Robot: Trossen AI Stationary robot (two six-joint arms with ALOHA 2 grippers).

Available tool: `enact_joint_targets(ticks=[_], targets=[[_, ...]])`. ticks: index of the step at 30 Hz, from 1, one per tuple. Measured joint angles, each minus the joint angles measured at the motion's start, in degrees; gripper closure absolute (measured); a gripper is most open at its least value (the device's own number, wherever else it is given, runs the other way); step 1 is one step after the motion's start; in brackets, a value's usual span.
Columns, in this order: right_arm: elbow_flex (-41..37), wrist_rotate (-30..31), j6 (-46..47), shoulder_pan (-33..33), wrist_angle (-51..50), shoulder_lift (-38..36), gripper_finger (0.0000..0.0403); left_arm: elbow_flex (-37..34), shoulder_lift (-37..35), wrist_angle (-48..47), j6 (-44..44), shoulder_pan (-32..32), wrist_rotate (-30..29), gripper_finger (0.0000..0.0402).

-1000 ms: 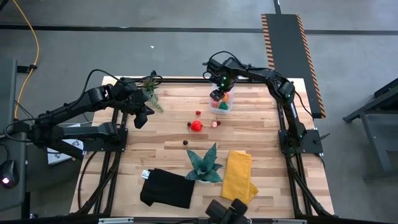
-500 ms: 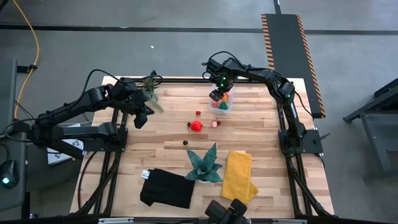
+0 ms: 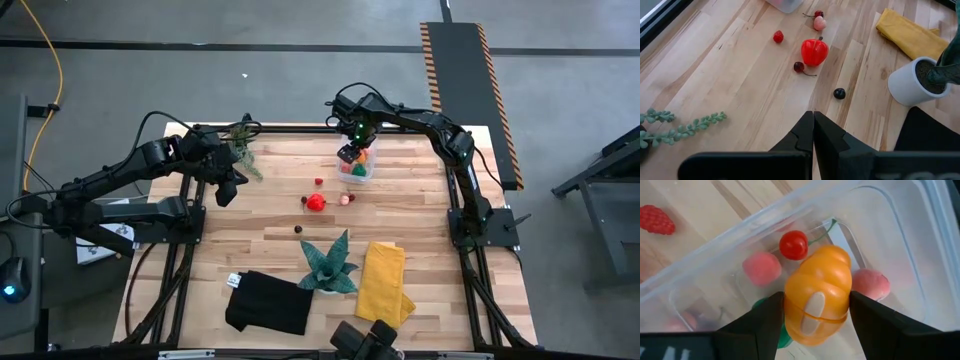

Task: Pick and placing Produce into tupperware
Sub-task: Put the croissant into the transparent container, then put the apricot into the transparent container

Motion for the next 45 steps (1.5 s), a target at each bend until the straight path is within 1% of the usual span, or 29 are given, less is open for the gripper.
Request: enact_joint_targets(ticks=[10, 21, 25, 35, 45], targets=[[0.0, -0.26, 0.04, -0.11, 0.0, 0.0, 0.0145, 0.0, 0.0, 0.0, 0.0, 0.0, 0.0, 0.0401], [0.0, 0.21, 0.0, -0.09, -0.31, -0.06, 0.0144, 0.0, 0.01, 0.0, 0.0, 0.0, 0.0, 0.0401], [0.78, 0.28, -0.33, -0.09, -2.22, -0.09, 0.0144, 0.0, 0.0, -0.01, 0.0, 0.01, 0.0, 0.0401], [9.01, 0.3, -1.51, -0.11, -8.01, -0.09, 0.0144, 0.0, -0.01, -0.02, 0.0, 0.01, 0.0, 0.0401], [20.38, -0.65, -2.85, -0.11, -16.65, -0.11, 0.0144, -0.01, 0.0, 0.0, -0.02, 0.02, 0.0, 0.0401]])
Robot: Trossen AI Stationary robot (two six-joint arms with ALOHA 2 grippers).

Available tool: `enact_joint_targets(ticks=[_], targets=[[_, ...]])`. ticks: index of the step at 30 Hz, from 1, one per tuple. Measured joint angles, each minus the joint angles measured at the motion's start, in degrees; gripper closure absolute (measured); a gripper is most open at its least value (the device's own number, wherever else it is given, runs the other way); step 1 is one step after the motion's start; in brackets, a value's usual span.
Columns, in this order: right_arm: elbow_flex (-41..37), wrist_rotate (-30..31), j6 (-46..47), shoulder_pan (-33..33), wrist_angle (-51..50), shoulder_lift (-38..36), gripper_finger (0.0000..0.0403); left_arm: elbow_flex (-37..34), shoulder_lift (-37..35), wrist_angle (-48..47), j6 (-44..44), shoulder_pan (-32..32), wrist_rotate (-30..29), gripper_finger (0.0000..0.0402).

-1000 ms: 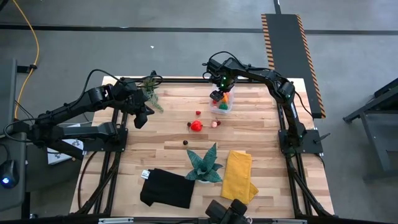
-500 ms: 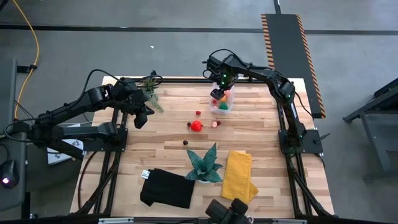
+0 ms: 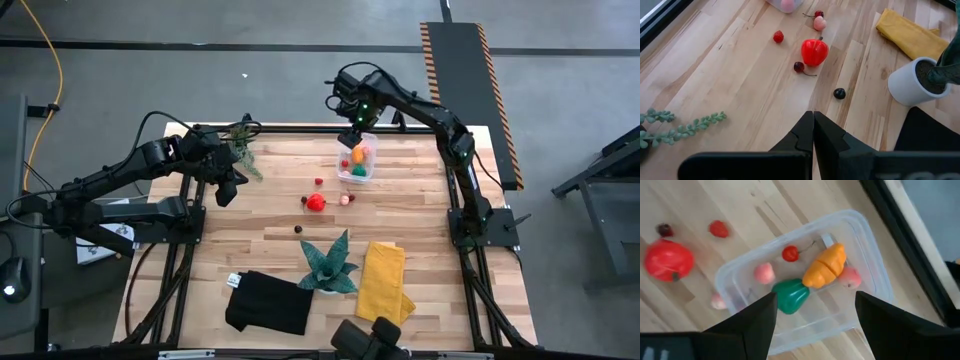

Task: Pick and placing Produce into tupperware
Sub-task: Put the apricot into the transparent container

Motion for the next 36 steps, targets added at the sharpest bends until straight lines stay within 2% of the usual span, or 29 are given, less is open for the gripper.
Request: enact_joint_targets(ticks=[9, 15, 28, 32, 36], targets=[[9.18, -3.59, 1.39, 0.0, -4.37, 0.0, 0.0144, 0.01, 0.04, 0.52, -0.01, -0.02, 0.0, 0.0401], [8.69, -10.4, 4.43, 0.02, -6.1, -0.51, 0.0144, 0.01, 0.05, 0.96, -0.01, 0.0, 0.0, 0.0401], [8.62, -9.74, 2.84, 2.45, -4.2, -0.51, 0.0144, -0.01, 0.05, 3.98, -0.09, 0.0, 0.0, 0.0401], [8.62, -9.03, -0.51, 3.66, -2.2, -0.51, 0.0149, -0.01, 0.05, 3.98, -0.03, 0.0, 0.0, 0.0401], [8.62, -9.14, -7.68, 6.07, -0.89, -0.51, 0.0175, -0.01, 0.05, 3.98, -0.01, -0.02, -0.07, 0.0401]])
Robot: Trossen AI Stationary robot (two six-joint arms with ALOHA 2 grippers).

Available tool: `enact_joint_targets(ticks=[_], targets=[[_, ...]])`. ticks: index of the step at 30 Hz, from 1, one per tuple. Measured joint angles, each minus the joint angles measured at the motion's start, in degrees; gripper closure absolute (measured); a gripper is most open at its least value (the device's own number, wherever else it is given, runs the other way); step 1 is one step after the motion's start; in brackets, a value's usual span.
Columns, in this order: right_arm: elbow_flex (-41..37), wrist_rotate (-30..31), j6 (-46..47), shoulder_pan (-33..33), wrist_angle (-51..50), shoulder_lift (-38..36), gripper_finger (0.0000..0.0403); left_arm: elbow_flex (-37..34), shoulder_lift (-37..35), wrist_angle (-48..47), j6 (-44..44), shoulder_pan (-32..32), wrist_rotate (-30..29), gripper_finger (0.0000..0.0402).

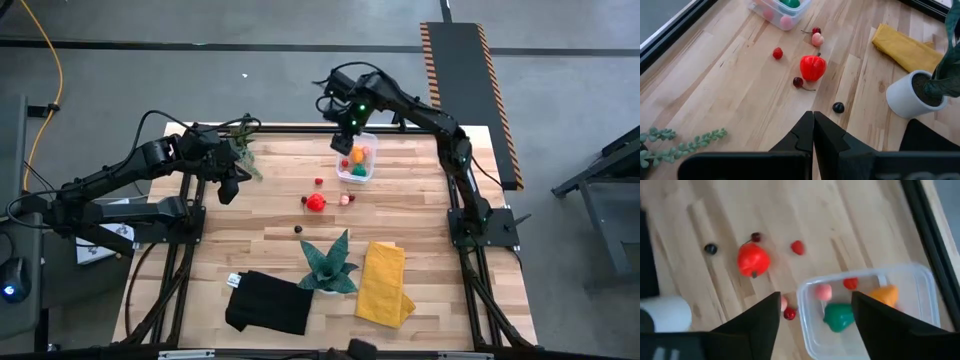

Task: Pick and placing Produce into tupperware
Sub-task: Put the apricot into the transparent container

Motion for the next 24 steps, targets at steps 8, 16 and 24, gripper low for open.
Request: enact_joint_targets(ticks=[8, 16, 24], targets=[[-0.09, -3.28, -8.49, 4.26, 0.37, -0.6, 0.0231, 0.01, 0.0, -0.02, 0.0, 0.0, -2.41, 0.0401], [-0.09, -2.53, -10.3, 7.1, -1.97, -2.58, 0.024, 0.02, 0.0, -0.04, 0.0, 0.01, -2.51, 0.0401], [-0.09, 2.22, -9.98, 9.72, -4.17, -2.6, 0.024, 0.02, 0.0, -0.61, 0.0, 0.02, -2.51, 0.0401]])
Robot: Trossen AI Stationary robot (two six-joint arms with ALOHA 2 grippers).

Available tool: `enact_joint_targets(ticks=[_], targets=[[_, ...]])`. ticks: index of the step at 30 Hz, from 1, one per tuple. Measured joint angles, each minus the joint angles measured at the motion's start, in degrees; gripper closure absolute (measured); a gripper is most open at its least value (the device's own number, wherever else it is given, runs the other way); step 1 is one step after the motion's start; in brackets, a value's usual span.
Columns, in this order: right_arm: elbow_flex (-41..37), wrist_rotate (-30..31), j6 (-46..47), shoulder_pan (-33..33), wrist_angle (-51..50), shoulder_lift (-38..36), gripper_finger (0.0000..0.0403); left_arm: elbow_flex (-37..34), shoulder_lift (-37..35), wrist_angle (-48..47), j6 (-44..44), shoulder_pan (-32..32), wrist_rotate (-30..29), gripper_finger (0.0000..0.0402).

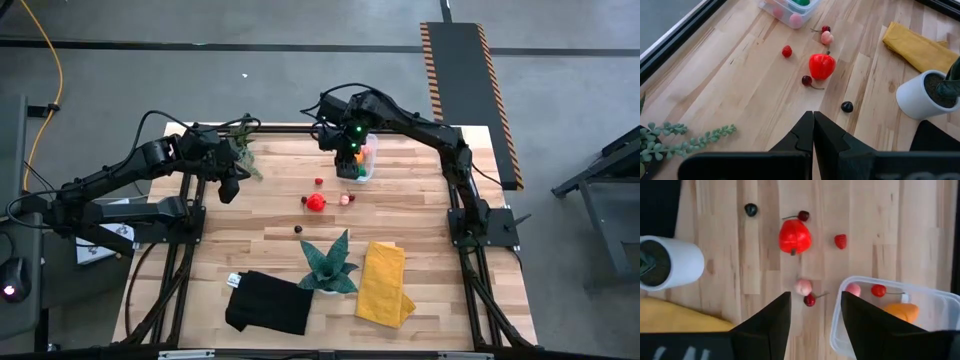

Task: Pick and placing Produce into tupperware
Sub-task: Put the apricot into the transparent container

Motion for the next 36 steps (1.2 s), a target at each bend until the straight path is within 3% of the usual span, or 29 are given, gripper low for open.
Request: enact_joint_targets(ticks=[12, 27, 31, 36], targets=[[0.0, 2.49, 4.44, 1.19, -0.96, -3.56, 0.0242, 0.0, 0.0, -0.15, 0.0, -0.02, 0.0, 0.0401], [-0.13, 4.43, 8.08, -1.82, 1.5, -7.76, 0.0243, 0.0, -0.02, -0.15, 1.11, 0.0, -0.44, 0.0401], [-6.99, 3.7, 9.24, -1.75, 7.34, -9.63, 0.0243, -0.01, 0.0, -0.17, 1.11, -0.02, -0.44, 0.0401], [-26.6, 1.58, 12.75, -1.35, 20.07, -17.45, 0.0243, -0.02, 0.0, -0.22, 1.11, 0.0, -0.42, 0.0401]])
